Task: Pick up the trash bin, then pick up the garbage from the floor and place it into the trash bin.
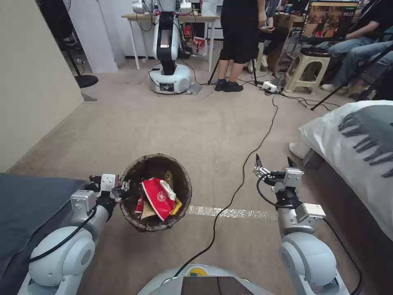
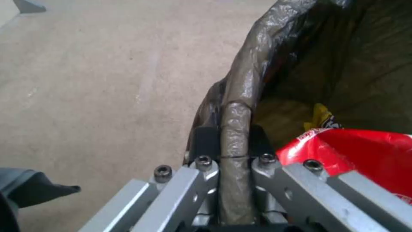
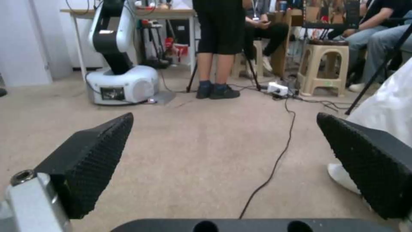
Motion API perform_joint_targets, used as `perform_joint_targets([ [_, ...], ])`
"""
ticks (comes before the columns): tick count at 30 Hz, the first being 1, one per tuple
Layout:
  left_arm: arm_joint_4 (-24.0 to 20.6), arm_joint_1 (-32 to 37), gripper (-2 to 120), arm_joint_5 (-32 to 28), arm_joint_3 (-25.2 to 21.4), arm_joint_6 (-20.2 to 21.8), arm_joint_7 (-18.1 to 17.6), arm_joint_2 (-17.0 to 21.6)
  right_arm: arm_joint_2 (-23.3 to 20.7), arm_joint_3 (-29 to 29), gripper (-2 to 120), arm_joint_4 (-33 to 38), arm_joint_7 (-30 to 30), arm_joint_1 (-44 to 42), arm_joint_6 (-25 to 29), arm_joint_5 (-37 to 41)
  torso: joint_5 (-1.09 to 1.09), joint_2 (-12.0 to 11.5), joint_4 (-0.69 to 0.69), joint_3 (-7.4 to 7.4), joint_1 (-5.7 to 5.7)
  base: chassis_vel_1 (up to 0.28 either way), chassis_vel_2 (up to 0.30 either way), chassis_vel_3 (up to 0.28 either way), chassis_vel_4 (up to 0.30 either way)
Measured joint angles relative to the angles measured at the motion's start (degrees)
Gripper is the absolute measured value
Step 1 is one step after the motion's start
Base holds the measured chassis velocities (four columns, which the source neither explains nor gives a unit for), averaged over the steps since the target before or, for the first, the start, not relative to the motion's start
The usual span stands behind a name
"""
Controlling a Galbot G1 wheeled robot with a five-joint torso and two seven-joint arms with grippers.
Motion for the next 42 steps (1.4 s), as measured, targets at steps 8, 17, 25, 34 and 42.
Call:
perform_joint_targets([
  [8, 2.9, -1.5, 3, -0.1, -0.6, 0.0, 0.8, 1.3, -0.5, -1.2, 100, -1.1, 0.0, 1.3, -0.5, 0.4, 0.00, 0.0, 0.01, 0.00, 0.00, 0.000, 0.000, 0.000, 0.000],
  [17, 5.9, -2.0, 3, -3.0, -0.4, 0.0, 1.1, 2.4, -1.4, -1.5, 100, -1.7, 0.0, 1.9, -1.2, 1.7, 0.00, 0.0, 0.01, 0.00, 0.00, 0.000, 0.000, 0.000, 0.000],
  [25, 7.8, -1.7, 3, -5.5, 0.3, 0.0, 0.3, 3.0, -1.6, -2.2, 100, -2.1, 0.1, 2.9, -1.9, 2.6, 0.00, 0.0, 0.00, 0.00, 0.00, 0.000, 0.000, 0.000, 0.000],
  [34, 12.3, -3.0, 3, -5.5, 0.9, 0.0, 0.6, 2.9, -1.7, -2.9, 100, -2.3, 0.3, 3.3, -2.2, 2.8, 0.00, 0.0, 0.00, 0.00, 0.00, 0.000, 0.000, 0.000, 0.000],
  [42, 15.6, -3.9, 3, -4.9, 1.8, 0.0, 0.8, 2.7, -1.6, -3.0, 100, -2.4, 0.3, 3.4, -2.2, 3.0, 0.00, 0.0, 0.00, 0.00, 0.00, 0.000, 0.000, 0.000, 0.000],
])
